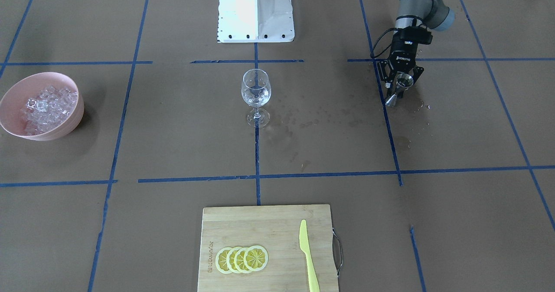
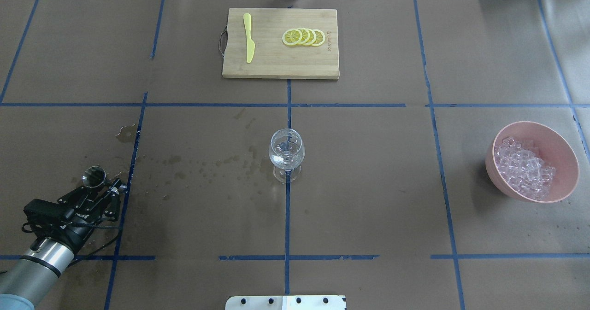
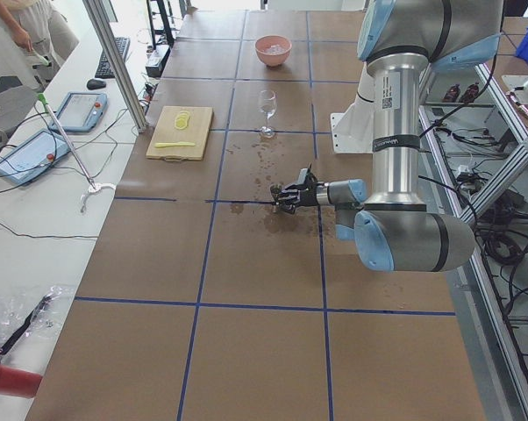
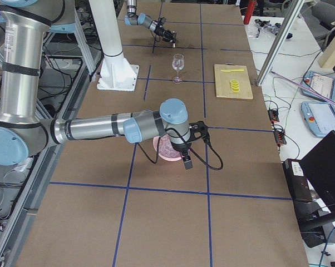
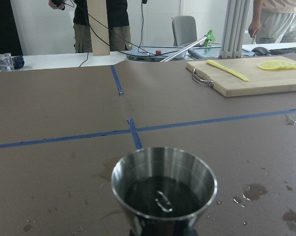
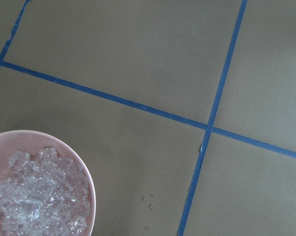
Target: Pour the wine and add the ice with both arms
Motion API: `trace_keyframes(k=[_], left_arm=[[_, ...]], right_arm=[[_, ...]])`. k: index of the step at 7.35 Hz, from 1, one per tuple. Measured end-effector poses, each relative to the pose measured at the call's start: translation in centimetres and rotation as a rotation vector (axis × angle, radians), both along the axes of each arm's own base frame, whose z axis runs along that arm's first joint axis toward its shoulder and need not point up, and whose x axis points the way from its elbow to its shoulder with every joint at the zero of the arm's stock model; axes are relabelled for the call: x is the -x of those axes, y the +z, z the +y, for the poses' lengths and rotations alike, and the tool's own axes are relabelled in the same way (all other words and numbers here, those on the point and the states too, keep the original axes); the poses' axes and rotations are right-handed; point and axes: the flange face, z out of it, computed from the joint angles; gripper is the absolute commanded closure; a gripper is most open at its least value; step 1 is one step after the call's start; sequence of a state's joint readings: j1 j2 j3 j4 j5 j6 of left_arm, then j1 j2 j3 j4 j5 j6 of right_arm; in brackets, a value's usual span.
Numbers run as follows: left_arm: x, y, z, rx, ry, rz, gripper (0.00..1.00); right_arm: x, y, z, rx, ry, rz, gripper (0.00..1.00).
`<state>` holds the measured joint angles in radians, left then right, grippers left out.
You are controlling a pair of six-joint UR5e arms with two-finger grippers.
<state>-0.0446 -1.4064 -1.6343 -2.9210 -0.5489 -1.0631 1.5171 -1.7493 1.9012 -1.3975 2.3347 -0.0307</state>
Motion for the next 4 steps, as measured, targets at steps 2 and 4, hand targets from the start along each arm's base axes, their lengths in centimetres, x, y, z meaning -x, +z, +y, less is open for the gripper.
trace_keyframes(k=[2,4], left_arm=[[0.10,-0.05,-0.05,-0.001,-0.002,0.009,0.96],[0.31,-0.44,-0.08,-0.004,-0.003,0.029,1.00]], right_arm=[[0.00,-0.02,-0.02,0.000,0.000,0.000,0.00],[0.00,-0.05,-0.06,-0.001,0.000,0.000,0.00]])
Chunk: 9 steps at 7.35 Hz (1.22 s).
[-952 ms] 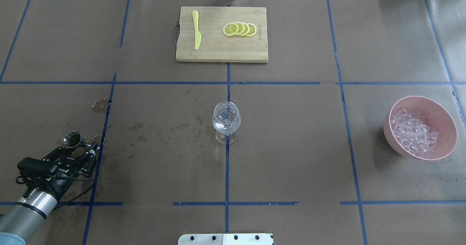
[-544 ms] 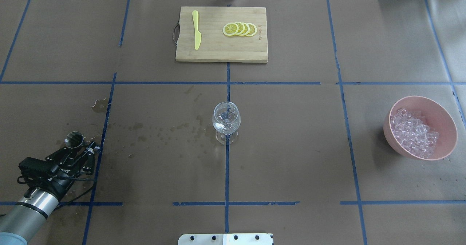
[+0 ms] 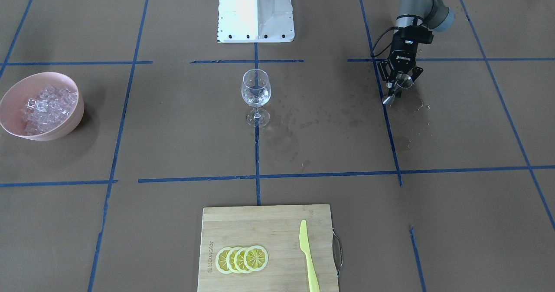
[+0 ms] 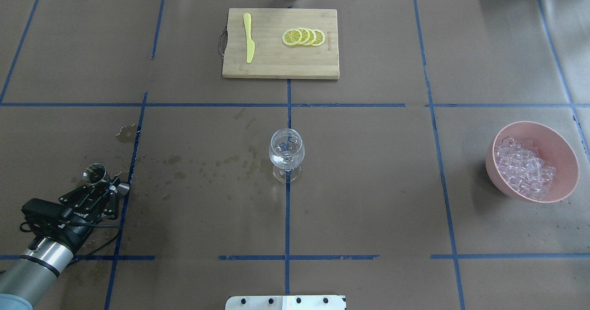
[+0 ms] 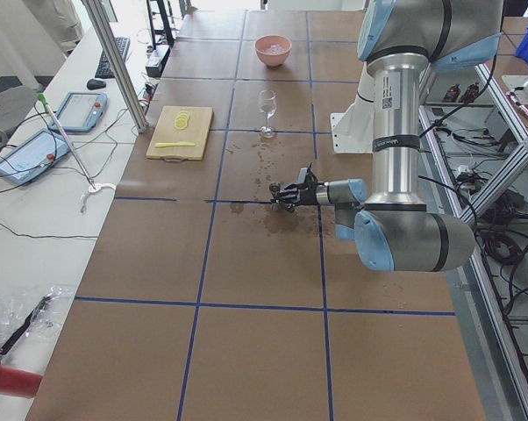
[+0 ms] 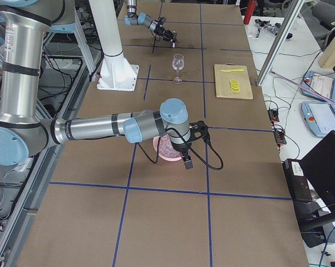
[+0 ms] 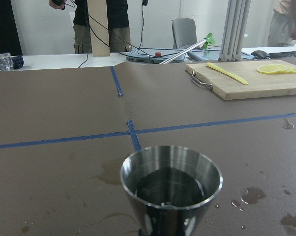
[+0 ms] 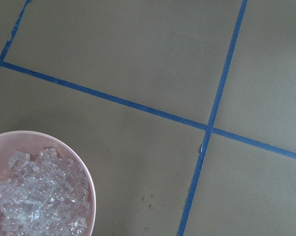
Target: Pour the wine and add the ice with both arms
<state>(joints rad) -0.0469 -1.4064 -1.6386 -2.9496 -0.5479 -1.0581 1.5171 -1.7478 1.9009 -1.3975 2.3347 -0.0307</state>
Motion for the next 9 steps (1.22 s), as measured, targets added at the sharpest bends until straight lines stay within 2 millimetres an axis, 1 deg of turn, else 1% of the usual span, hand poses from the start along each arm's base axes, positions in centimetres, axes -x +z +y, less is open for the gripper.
trace_keyframes(k=[2,3,4,5,6,7,9], left_arm=[[0.6,-0.4,-0.1,-0.023,0.003,0.015,1.00],[1.0,-1.1,-0.2,-0.060,0.008,-0.004,1.00],[1.7,-1.8,-0.3,-0.112,0.017,-0.015,0.97],[2.3,-2.6,-0.3,-0.171,0.024,-0.030,0.97],[2.6,-3.4,-0.3,-0.231,0.025,-0.059,1.00],[2.5,-4.8,-0.5,-0.285,0.021,-0.092,1.00],[0.9,-8.2,-1.0,-0.353,0.012,-0.123,1.00]], right_arm=[[0.0,0.0,0.0,0.001,0.000,0.000,0.00],[0.0,0.1,0.0,0.002,0.000,0.000,0.00],[0.0,0.1,0.0,0.003,0.000,0.000,0.00],[0.0,0.2,0.1,0.005,0.000,0.000,0.00],[0.0,0.3,0.1,0.006,0.000,0.000,0.00],[0.0,0.4,0.2,0.008,-0.001,0.001,0.00],[0.0,0.5,0.2,0.010,-0.001,0.001,0.00]])
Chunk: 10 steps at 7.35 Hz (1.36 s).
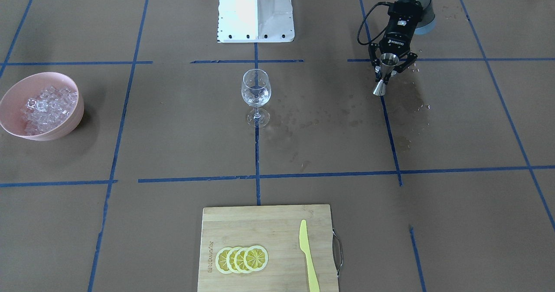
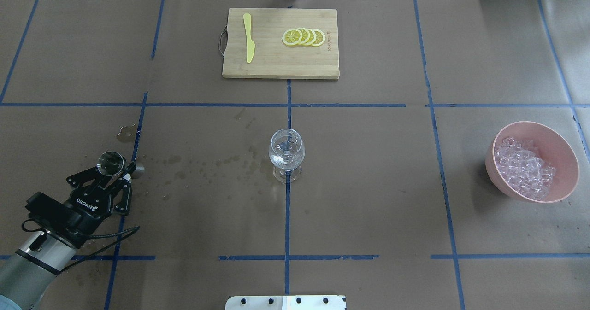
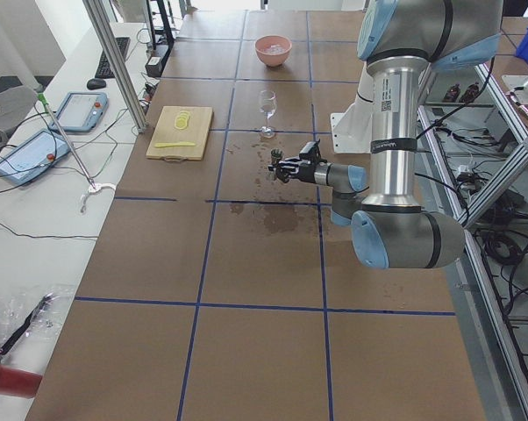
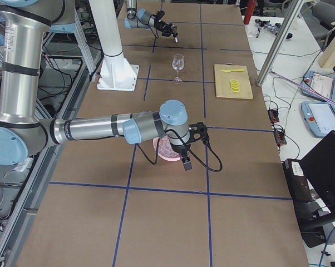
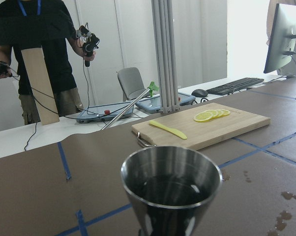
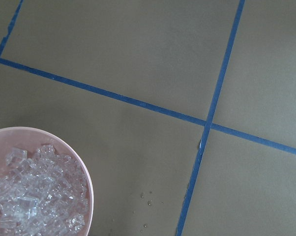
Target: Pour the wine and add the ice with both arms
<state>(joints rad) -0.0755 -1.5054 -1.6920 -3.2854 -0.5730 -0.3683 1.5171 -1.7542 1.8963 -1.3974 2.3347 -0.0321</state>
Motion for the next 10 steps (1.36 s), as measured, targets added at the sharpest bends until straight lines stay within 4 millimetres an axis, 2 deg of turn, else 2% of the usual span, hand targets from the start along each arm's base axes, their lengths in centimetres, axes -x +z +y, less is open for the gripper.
trace_keyframes(k=[3,5,7,9,10], left_arm=[[-2.2,-4.7,-1.0,-0.076,-0.030,-0.121,1.00],[-5.3,-9.4,-2.0,-0.087,-0.034,-0.164,1.00],[-7.2,-14.0,-2.5,-0.097,-0.031,-0.231,1.00],[-8.2,-17.0,-2.5,-0.107,-0.003,-0.218,1.00],[-8.7,-17.7,-2.4,-0.102,0.030,-0.187,1.00]], right_arm=[[-0.1,0.1,0.1,0.003,0.001,0.001,0.00],[-0.1,0.3,0.2,0.006,0.002,0.002,0.00],[-0.2,0.4,0.2,0.009,0.004,0.003,0.00],[-0.2,0.7,0.3,0.013,0.006,0.005,0.00],[-0.3,0.9,0.5,0.018,0.007,0.005,0.00]])
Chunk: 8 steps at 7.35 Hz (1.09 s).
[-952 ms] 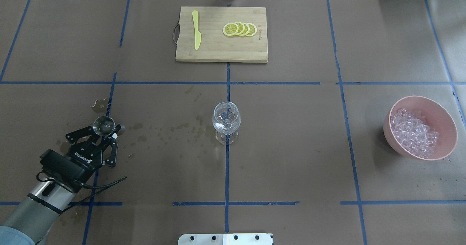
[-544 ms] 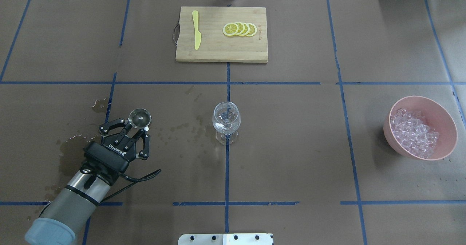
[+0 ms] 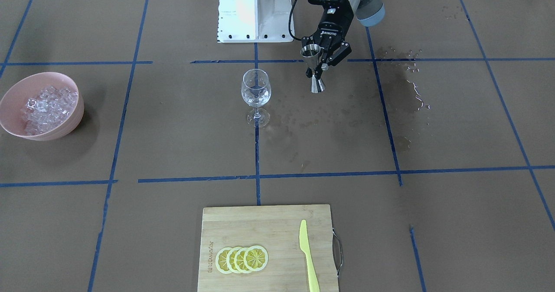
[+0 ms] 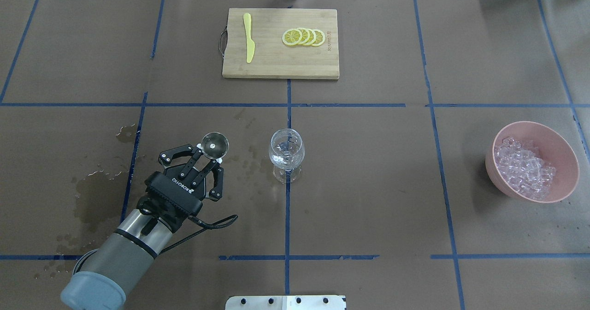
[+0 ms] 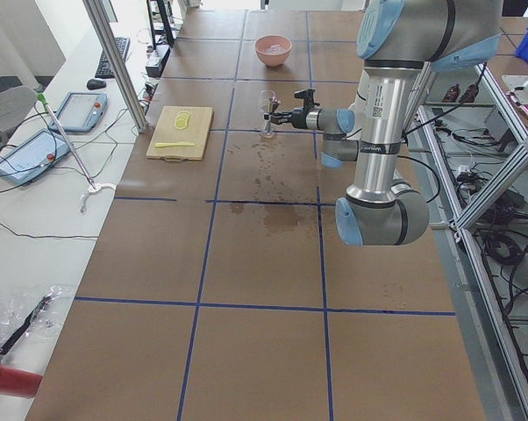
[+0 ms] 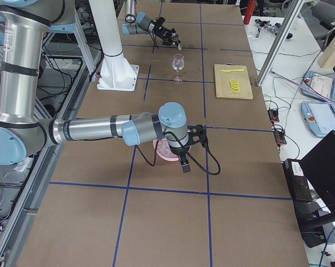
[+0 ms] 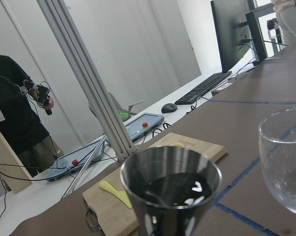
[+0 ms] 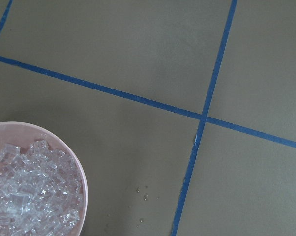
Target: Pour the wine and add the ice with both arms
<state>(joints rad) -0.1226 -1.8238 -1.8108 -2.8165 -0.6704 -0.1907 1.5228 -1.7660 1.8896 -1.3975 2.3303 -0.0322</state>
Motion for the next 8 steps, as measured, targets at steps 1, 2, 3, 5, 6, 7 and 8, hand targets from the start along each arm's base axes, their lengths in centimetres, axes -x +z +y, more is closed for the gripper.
trace_keyframes(k=[1,2,3,5,6,7,8], left_arm=[[-0.8,-0.7,0.1,0.021,0.029,0.018,1.00],[-1.8,-2.0,-0.1,0.038,0.040,0.003,1.00],[-2.8,-3.1,-0.3,0.049,0.041,-0.028,1.00],[-3.7,-4.3,-1.3,0.060,0.024,-0.124,1.00],[-3.7,-4.8,-1.6,0.055,0.017,-0.167,1.00],[-3.6,-5.2,-1.8,0.035,0.010,-0.207,1.00],[-3.4,-5.5,-2.2,0.012,0.001,-0.246,1.00]], right_arm=[[-0.1,0.2,0.2,0.004,0.002,0.000,0.00],[-0.2,0.4,0.4,0.009,0.004,0.000,0.00],[-0.3,0.4,0.5,0.011,0.006,0.000,0.00],[-0.5,0.6,0.6,0.013,0.011,0.000,0.00],[-0.5,0.6,0.6,0.014,0.012,0.000,0.00],[-0.5,0.7,0.7,0.016,0.012,0.000,0.00],[-0.6,0.7,0.7,0.017,0.013,0.001,0.00]])
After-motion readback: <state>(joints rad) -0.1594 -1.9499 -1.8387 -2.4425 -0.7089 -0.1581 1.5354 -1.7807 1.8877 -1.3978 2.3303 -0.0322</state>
